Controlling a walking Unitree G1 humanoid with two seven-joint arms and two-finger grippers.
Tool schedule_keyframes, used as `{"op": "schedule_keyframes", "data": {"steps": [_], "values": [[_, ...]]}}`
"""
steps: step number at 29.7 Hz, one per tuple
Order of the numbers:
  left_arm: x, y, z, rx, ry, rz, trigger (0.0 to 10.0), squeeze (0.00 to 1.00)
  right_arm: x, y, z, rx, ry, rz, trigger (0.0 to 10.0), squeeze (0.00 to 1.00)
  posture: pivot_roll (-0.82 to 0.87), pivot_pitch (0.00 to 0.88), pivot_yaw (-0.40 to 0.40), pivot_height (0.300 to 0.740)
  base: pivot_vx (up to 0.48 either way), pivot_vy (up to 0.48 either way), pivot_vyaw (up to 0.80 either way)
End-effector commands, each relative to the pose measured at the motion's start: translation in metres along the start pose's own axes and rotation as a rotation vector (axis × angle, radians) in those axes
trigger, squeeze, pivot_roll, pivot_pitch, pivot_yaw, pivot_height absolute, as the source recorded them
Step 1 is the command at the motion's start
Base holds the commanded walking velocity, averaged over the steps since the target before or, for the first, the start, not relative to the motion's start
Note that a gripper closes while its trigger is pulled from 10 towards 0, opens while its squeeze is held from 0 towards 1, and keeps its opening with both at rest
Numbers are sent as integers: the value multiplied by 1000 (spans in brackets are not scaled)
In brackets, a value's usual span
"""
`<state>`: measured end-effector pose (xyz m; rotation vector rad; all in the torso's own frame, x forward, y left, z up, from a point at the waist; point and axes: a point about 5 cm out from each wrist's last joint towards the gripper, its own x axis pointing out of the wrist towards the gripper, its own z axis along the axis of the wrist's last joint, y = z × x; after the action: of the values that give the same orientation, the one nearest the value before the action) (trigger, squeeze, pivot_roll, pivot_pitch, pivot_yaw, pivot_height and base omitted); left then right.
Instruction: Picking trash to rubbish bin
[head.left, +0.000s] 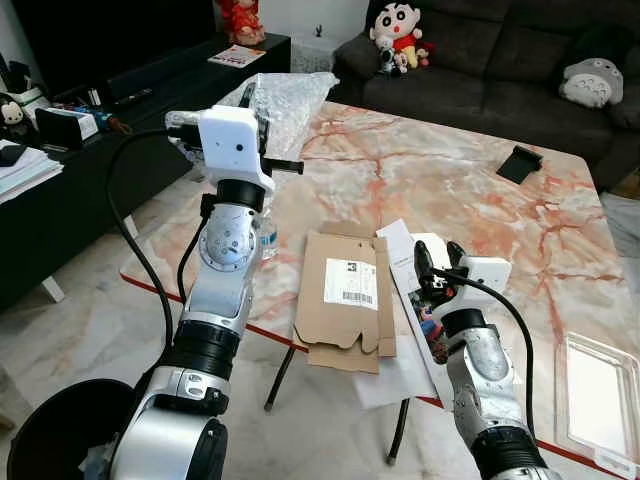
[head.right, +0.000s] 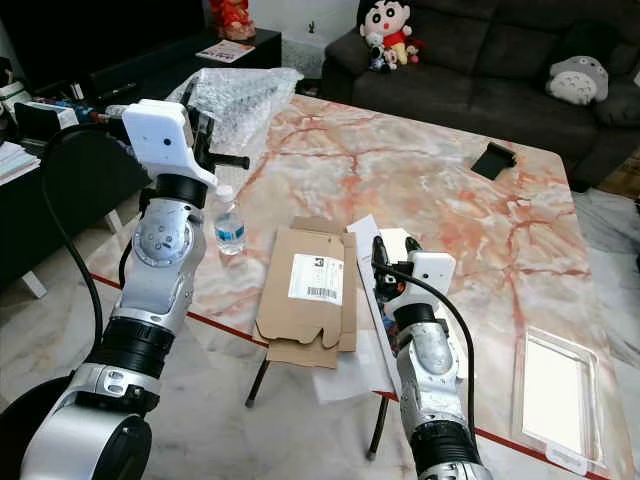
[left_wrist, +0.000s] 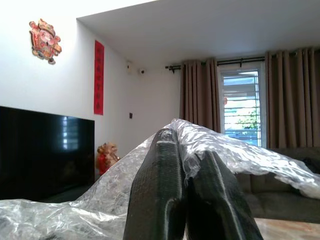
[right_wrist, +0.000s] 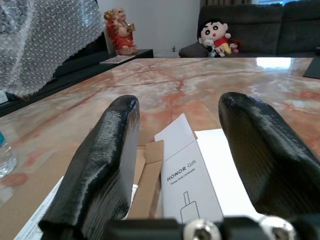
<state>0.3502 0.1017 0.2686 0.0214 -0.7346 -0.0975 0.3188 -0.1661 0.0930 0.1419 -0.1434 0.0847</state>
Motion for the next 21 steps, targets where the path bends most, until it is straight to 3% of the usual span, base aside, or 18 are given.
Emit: {"op": "schedule_keyframes", "data": {"steps": [1,9,17,21], "values": [[8,0,15,-12,-58,-3,10000,0,3,-2,5,5,-20,-13,10000,0,97,0,-92,740,0,0,0],[19,2,33,-9,-134,-1,10000,0,3,-1,4,10,-22,-13,10000,0,97,0,-92,740,0,0,0],[19,4,40,-6,-134,-3,10000,0,3,-1,4,9,-22,-15,10000,0,104,0,-91,740,0,0,0],[13,5,32,11,-83,-10,10000,0,3,-2,5,8,-29,-17,10000,0,104,0,-91,740,0,0,0]]}}
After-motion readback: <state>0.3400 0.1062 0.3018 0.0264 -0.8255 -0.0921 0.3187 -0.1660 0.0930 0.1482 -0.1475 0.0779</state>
